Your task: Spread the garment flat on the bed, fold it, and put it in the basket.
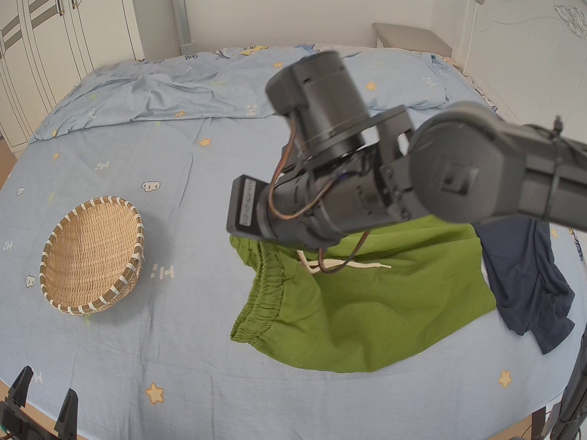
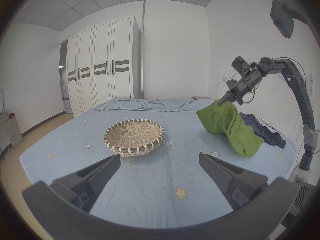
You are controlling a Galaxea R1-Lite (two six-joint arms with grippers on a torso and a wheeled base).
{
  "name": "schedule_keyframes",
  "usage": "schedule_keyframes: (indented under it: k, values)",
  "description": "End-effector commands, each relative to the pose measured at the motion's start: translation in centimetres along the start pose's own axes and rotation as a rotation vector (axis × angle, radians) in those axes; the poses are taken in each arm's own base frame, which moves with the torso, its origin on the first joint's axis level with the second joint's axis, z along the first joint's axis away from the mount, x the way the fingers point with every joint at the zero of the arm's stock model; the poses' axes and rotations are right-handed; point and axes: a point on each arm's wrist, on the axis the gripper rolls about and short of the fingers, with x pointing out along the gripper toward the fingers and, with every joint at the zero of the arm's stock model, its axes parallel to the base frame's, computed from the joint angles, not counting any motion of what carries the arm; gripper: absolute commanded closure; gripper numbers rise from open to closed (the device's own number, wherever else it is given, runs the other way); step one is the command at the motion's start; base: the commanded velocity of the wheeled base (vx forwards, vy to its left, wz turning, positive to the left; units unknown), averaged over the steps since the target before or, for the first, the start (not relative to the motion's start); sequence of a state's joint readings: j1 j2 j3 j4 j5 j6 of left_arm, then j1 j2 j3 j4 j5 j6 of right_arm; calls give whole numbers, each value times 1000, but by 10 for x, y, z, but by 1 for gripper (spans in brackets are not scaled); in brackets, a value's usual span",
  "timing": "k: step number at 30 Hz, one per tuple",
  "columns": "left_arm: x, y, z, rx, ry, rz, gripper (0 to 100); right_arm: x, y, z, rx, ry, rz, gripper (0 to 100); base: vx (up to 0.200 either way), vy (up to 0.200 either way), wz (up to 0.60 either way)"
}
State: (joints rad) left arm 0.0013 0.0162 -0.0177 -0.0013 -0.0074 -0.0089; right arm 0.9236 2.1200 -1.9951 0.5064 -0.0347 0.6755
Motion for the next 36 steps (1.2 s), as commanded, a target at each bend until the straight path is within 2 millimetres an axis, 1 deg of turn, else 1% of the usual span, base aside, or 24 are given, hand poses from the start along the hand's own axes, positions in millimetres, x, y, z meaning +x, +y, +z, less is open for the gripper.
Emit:
schedule_keyframes:
  k: [1, 4, 7, 10, 12, 13, 14, 15, 16, 17, 19, 20, 21, 22, 26, 27, 29, 31, 32, 33, 34, 35, 36]
  values:
    - [0, 0, -5, 0, 1, 0, 0, 52, -9, -21, -8, 65, -50, 0, 0, 0, 0]
    - [0, 0, -5, 0, 1, 0, 0, 61, -13, -24, -8, 76, -61, 0, 0, 0, 0]
    - [0, 0, -5, 0, 1, 0, 0, 62, -17, -21, -10, 74, -68, 0, 0, 0, 0]
    - [0, 0, -5, 0, 1, 0, 0, 59, -19, -19, -11, 74, -76, 0, 0, 0, 0]
    - [0, 0, -5, 0, 1, 0, 0, 55, -29, -9, 14, 59, -94, 0, 0, 0, 0]
    - [0, 0, -5, 0, 1, 0, 0, 52, -30, -7, 19, 53, -95, 0, 0, 0, 0]
    - [0, 0, -5, 0, 1, 0, 0, 34, -31, 4, 33, 24, -89, 0, 0, 0, 0]
    - [0, 0, -5, 0, 1, 0, 0, 3, -30, 20, 47, -28, -69, 0, 0, 0, 0]
    - [0, 0, -5, 1, 0, 0, 0, -21, -36, 31, 64, -62, -61, 0, 0, 0, 0]
    - [0, 0, -5, 3, 0, -2, 0, -33, -45, 31, 77, -65, -74, 0, 0, 0, 0]
    - [0, 0, -5, 10, -2, -3, 0, -65, -63, 25, 97, -54, -89, 0, 0, 0, 0]
    - [0, 0, -5, 10, -2, -3, 0, -65, -63, 25, 97, -54, -89, 0, 0, 0, 0]
    - [0, 0, -5, 18, -2, -5, 0, -85, -77, 19, 111, -52, -87, 0, 0, 0, 0]
    - [0, 0, -5, 15, 0, 0, 0, -105, -97, 9, 137, -50, -75, 0, 0, 0, 0]
    - [0, 0, -5, 21, 0, -8, 0, -144, -140, -26, 188, -102, -4, 0, 0, 0, 0]
    - [0, 0, -5, 21, 0, -8, 0, -144, -140, -26, 188, -102, -4, 0, 0, 0, 0]
    - [0, 0, -5, 27, 1, -12, 0, -159, -167, -54, 213, -150, 55, 0, 0, 0, 0]
    - [0, 0, -5, 29, 1, -14, 0, -163, -182, -68, 227, -177, 72, 0, 0, 0, 0]
    - [0, 0, -5, 29, 1, -14, 0, -163, -182, -68, 227, -177, 72, 0, 0, 0, 0]
    - [0, 0, -4, 29, -2, -14, 0, -163, -193, -80, 233, -196, 86, 0, 0, 0, 0]
    - [-3, -1, 5, 24, -42, -18, 0, -161, -201, -87, 238, -205, 88, 0, 0, 0, 0]
    - [-8, -1, 23, 0, -91, -30, 0, -160, -205, -90, 244, -214, 87, 0, 0, 0, 0]
    - [-18, -1, 55, -53, -166, -48, 0, -158, -210, -94, 248, -223, 82, 0, 0, 0, 0]
